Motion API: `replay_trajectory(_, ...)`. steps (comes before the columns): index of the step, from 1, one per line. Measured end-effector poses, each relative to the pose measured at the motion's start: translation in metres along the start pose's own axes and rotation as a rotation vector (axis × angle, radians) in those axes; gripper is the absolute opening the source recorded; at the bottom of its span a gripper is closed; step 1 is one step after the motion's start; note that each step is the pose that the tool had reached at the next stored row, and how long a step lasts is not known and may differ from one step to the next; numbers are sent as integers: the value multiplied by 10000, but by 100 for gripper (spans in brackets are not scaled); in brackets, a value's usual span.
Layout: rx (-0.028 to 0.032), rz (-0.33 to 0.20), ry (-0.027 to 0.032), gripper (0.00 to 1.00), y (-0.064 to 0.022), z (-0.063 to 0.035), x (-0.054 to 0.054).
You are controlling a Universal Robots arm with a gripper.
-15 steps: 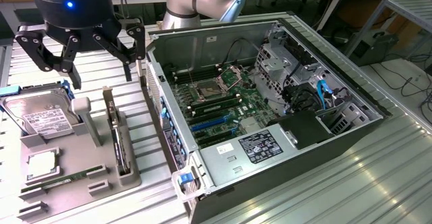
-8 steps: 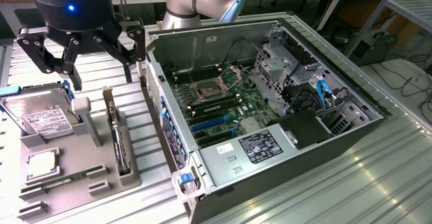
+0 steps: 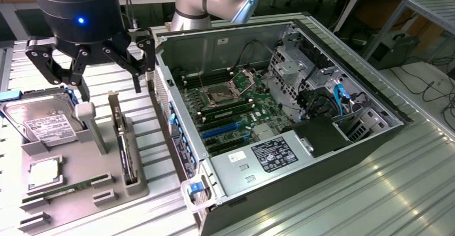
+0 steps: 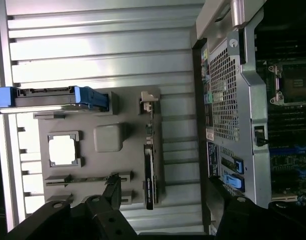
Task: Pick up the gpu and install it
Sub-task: 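Pick up the gpu and move the gpu toward the slot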
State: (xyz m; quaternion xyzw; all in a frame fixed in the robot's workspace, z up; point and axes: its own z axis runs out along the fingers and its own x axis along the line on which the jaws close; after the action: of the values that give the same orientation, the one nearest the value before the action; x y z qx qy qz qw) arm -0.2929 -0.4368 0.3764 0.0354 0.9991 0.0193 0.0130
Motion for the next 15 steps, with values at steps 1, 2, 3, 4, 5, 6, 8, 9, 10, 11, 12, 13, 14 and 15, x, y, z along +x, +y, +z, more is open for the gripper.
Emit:
replay_trajectory(1, 6, -32, 14, 78, -14, 17, 0)
replay_trajectory(2, 11, -63, 32, 78, -21, 26, 0)
replay_trajectory(3, 21, -96, 46, 78, -27, 37, 0)
replay_trajectory(4, 30, -131, 57, 78, -30, 49, 0)
replay_trajectory(5, 33, -169, 65, 78, -32, 64, 1)
replay_trajectory(6, 34, -218, 73, 78, -35, 82, 1)
replay_trajectory(8, 38, -254, 84, 78, -39, 120, 2)
replay_trajectory(9, 38, -261, 85, 78, -40, 142, 2)
replay_trajectory(10, 38, -263, 85, 78, -40, 158, 2)
replay_trajectory(11, 39, -264, 85, 78, -41, 175, 3)
replay_trajectory(12, 38, -265, 84, 78, -43, 192, 3)
replay_trajectory(13, 39, -265, 85, 78, -44, 202, 3)
replay_trajectory(14, 39, -264, 85, 78, -46, 214, 3)
replay_trajectory(15, 38, -264, 85, 78, -47, 225, 4)
